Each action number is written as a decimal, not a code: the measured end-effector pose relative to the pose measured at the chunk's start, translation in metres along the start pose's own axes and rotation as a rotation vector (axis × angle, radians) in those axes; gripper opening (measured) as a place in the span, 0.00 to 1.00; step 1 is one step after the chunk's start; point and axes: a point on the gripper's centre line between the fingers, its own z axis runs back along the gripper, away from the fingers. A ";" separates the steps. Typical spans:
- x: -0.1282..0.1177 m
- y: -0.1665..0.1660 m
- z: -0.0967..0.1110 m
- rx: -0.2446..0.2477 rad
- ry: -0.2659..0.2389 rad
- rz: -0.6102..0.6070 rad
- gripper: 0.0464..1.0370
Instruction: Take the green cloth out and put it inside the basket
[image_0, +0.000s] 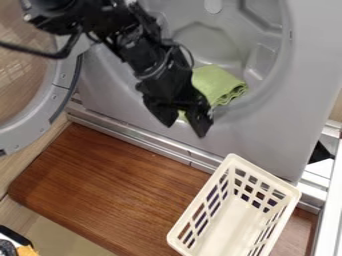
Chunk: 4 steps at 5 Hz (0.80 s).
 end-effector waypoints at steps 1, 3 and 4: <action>0.024 0.011 -0.012 0.024 -0.014 0.018 0.96; 0.065 0.026 -0.016 0.097 -0.054 0.002 0.96; 0.069 0.031 -0.033 0.087 -0.028 0.009 0.93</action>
